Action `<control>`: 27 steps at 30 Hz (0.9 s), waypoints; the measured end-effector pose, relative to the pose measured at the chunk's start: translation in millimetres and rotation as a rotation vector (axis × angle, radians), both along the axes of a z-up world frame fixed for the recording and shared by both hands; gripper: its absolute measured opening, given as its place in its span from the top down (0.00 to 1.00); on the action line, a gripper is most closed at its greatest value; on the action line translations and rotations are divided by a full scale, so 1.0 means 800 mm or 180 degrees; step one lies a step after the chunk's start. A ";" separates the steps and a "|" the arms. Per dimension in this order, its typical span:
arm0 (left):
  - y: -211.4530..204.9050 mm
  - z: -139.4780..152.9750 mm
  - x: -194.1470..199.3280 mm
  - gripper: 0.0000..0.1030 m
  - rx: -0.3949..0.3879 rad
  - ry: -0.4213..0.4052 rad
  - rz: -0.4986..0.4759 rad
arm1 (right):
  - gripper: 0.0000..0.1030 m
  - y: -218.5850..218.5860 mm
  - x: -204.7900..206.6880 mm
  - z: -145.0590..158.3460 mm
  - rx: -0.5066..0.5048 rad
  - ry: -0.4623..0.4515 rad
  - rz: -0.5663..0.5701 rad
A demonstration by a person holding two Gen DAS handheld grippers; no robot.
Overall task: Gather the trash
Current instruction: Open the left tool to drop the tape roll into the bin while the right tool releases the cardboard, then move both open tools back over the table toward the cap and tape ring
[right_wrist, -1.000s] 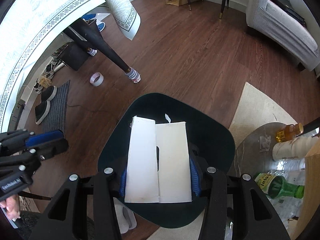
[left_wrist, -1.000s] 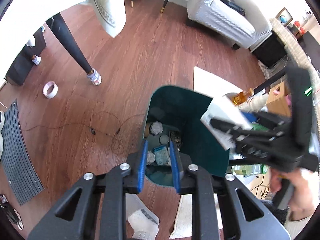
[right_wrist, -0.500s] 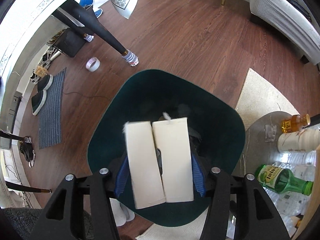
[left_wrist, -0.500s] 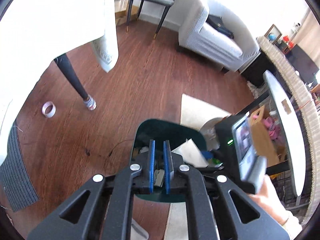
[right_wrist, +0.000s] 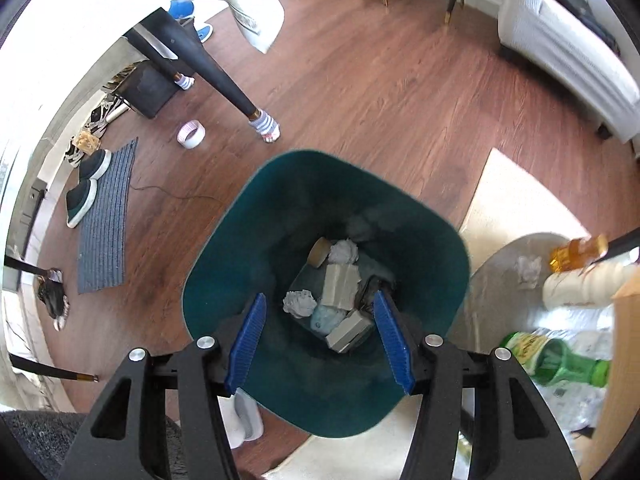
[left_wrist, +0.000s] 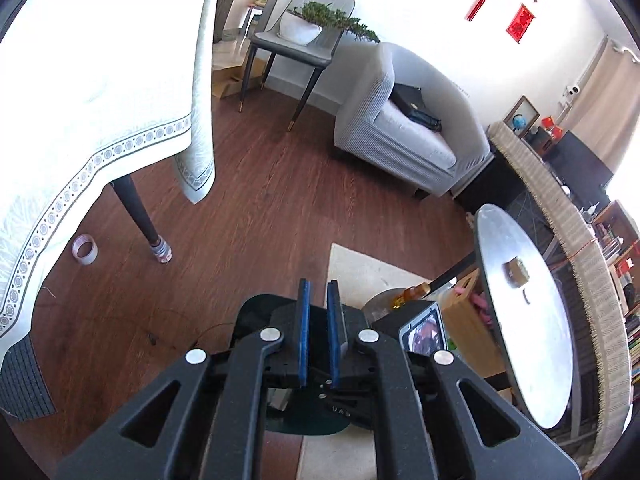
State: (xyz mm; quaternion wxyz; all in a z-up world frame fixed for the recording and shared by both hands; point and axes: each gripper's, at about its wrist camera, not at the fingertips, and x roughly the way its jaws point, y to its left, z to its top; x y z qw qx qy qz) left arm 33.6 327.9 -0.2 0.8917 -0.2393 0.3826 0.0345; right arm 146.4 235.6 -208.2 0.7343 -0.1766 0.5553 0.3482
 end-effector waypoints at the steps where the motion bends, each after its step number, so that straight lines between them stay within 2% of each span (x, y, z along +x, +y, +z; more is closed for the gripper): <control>1: -0.002 0.003 0.000 0.91 0.0010 -0.0019 0.0011 | 0.45 -0.002 -0.003 0.008 0.0030 -0.0035 0.0022; 6: -0.007 0.021 0.005 0.91 -0.0051 -0.0159 0.0077 | 0.45 -0.011 -0.013 0.050 0.0210 -0.0206 0.0113; 13: -0.021 0.049 0.011 0.91 -0.0079 -0.0381 0.0157 | 0.51 -0.041 -0.026 0.117 0.0478 -0.0515 0.0159; 18: -0.038 0.055 0.017 0.91 -0.0057 -0.0429 0.0138 | 0.55 -0.070 -0.025 0.158 0.0651 -0.0666 0.0097; 23: -0.071 0.054 0.030 0.91 0.0116 -0.0396 0.0032 | 0.55 -0.109 -0.017 0.190 0.0729 -0.0872 -0.0051; 27: -0.104 0.049 0.043 0.91 0.0296 -0.0381 -0.0118 | 0.55 -0.152 0.004 0.204 0.0817 -0.0925 -0.0277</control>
